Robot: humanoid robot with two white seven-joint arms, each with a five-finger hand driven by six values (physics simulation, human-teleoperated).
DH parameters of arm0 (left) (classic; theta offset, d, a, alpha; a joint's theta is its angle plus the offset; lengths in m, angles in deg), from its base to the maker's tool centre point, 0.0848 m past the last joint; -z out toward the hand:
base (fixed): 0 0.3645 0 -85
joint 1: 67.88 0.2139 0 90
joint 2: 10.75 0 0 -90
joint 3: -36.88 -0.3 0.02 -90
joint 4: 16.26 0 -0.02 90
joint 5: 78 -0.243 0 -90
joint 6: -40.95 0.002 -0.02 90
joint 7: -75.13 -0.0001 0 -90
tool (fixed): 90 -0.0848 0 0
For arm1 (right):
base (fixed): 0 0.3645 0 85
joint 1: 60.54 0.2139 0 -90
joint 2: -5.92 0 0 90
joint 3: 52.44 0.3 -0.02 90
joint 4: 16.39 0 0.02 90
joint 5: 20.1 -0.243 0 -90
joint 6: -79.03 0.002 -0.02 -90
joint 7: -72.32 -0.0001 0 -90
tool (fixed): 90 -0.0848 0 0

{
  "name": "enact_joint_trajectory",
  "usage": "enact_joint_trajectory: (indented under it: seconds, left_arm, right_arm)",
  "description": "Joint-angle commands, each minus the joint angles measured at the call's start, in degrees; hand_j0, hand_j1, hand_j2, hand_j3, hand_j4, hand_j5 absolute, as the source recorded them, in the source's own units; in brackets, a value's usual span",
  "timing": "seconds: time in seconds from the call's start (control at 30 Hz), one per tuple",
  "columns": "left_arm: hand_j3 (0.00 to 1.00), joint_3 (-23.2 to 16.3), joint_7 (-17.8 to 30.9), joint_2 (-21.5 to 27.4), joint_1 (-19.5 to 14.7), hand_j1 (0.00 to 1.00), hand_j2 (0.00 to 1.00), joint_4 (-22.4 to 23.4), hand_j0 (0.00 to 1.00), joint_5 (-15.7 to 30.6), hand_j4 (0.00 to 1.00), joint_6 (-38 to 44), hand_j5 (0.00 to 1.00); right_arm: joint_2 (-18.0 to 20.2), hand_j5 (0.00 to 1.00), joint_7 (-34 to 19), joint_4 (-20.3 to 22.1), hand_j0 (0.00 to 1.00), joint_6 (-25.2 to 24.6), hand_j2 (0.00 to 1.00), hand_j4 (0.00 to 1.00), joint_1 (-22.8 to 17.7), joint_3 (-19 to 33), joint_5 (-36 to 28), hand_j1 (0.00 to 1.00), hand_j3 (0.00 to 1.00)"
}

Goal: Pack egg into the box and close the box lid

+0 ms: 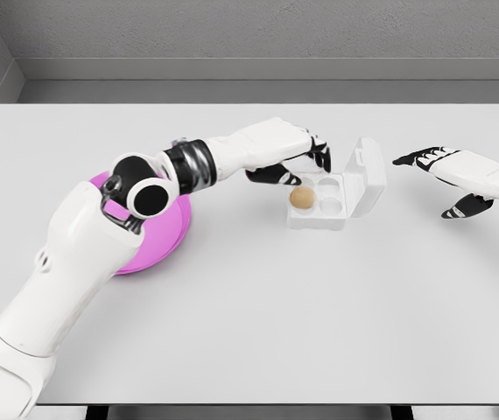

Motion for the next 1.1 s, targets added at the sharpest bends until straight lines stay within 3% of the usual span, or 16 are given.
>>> enact_joint_trajectory:
  seconds: [0.0, 0.17, 0.23, 0.27, 0.37, 0.47, 0.53, 0.63, 0.8, 0.9, 1.07]
  left_arm:
    - [0.94, 0.3, 0.0, -0.6, 0.0, 0.94, 0.94, 0.6, 0.94, -0.1, 0.94, 0.0, 0.94]
    - [1.00, 3.3, 0.0, -0.1, 0.6, 1.00, 1.00, 0.0, 1.00, 0.5, 1.00, 0.0, 1.00]
    - [1.00, 7.9, 0.0, 2.9, 1.9, 1.00, 1.00, -1.0, 1.00, 1.2, 1.00, -0.1, 1.00]
    - [1.00, 11.2, 0.0, 3.9, 2.7, 1.00, 1.00, -3.6, 1.00, 3.3, 1.00, -0.1, 1.00]
    - [1.00, 13.8, 0.0, 12.7, 4.4, 1.00, 1.00, -9.2, 1.00, 15.7, 1.00, -1.3, 1.00]
    - [1.00, 19.7, 0.0, 20.2, 6.8, 1.00, 1.00, -10.4, 1.00, 30.3, 1.00, -13.0, 1.00]
    - [1.00, 24.5, 0.0, 24.2, 12.6, 1.00, 1.00, -9.8, 1.00, 39.0, 1.00, -23.1, 1.00]
    - [1.00, 32.9, 0.0, 23.7, 22.5, 1.00, 1.00, -9.3, 1.00, 38.9, 1.00, -23.7, 1.00]
    - [1.00, 39.8, 0.0, 21.3, 29.5, 1.00, 1.00, -3.3, 1.00, 38.7, 1.00, -23.7, 1.00]
    - [1.00, 40.3, 0.0, 20.9, 30.1, 1.00, 1.00, -2.4, 1.00, 33.5, 1.00, -23.7, 1.00]
    - [1.00, 40.5, 0.0, 21.1, 31.0, 1.00, 1.00, -2.2, 1.00, 33.2, 1.00, -23.7, 1.00]
  right_arm:
    - [0.1, 1.00, 0.0, 0.0, 1.00, 0.0, 1.00, 1.00, 0.0, 0.0, -0.3, 1.00, 1.00]
    - [-0.3, 1.00, 0.1, 0.0, 1.00, 0.1, 1.00, 1.00, 0.0, -0.1, -0.3, 1.00, 1.00]
    - [-0.4, 1.00, 0.1, 0.9, 1.00, 0.1, 1.00, 1.00, 0.0, -0.1, -0.1, 1.00, 1.00]
    - [-0.4, 1.00, 0.1, 1.4, 1.00, 0.1, 1.00, 1.00, 0.0, -0.2, -0.1, 1.00, 1.00]
    - [-0.4, 1.00, 0.4, 1.7, 1.00, 0.1, 1.00, 1.00, 0.1, -1.0, -0.2, 1.00, 1.00]
    - [-0.3, 1.00, 0.4, 2.5, 1.00, 0.1, 1.00, 1.00, 0.0, -1.0, -0.2, 1.00, 1.00]
    - [-0.3, 1.00, 0.5, 3.2, 1.00, 0.6, 1.00, 1.00, 0.0, -1.0, -0.3, 1.00, 1.00]
    - [-0.3, 1.00, 0.6, 3.4, 1.00, 0.9, 1.00, 1.00, 0.0, -1.0, -0.3, 1.00, 1.00]
    - [-0.2, 1.00, 0.7, 6.5, 1.00, 1.5, 1.00, 1.00, -0.4, -1.0, -0.5, 1.00, 1.00]
    - [-0.2, 1.00, 0.7, 7.1, 1.00, 3.1, 1.00, 1.00, -0.4, -1.0, -1.0, 1.00, 1.00]
    - [-1.2, 1.00, 0.9, 13.0, 1.00, 3.1, 1.00, 1.00, -0.7, -3.3, -1.4, 1.00, 1.00]
